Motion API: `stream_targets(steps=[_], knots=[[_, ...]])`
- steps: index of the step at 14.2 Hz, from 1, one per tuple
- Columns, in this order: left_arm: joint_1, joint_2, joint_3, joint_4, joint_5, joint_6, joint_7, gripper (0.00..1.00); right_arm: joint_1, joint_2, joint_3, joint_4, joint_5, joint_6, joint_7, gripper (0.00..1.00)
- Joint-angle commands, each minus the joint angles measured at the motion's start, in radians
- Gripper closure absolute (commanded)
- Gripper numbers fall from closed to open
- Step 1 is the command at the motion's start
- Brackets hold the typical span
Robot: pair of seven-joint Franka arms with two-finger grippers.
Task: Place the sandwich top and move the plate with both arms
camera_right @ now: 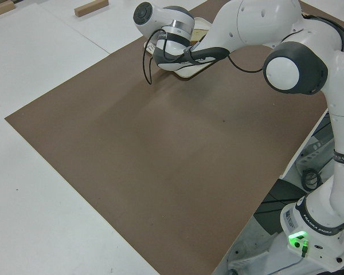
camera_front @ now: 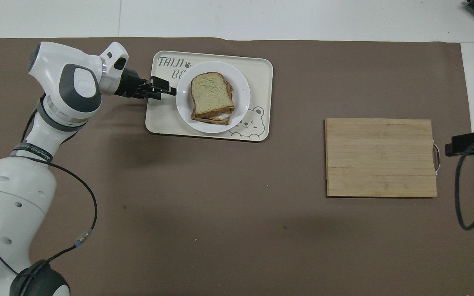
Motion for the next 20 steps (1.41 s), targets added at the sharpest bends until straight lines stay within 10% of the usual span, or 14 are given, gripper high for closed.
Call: stream_targets(steps=[1,10,20], knots=[[-0.004,-0.094,0.058,-0.014,0.100,-0.019,-0.057,0.00,-0.016,-0.007,0.009,-0.001,0.004,-0.001,-0.027,0.00],[-0.012,-0.358,0.132,-0.014,0.687,-0.251,-0.294,0.00,-0.016,-0.007,0.009,-0.001,0.004,-0.001,-0.027,0.00],[-0.020,-0.779,0.125,-0.267,0.780,-0.430,-0.240,0.00,-0.016,-0.007,0.009,-0.001,0.004,-0.001,-0.027,0.00]])
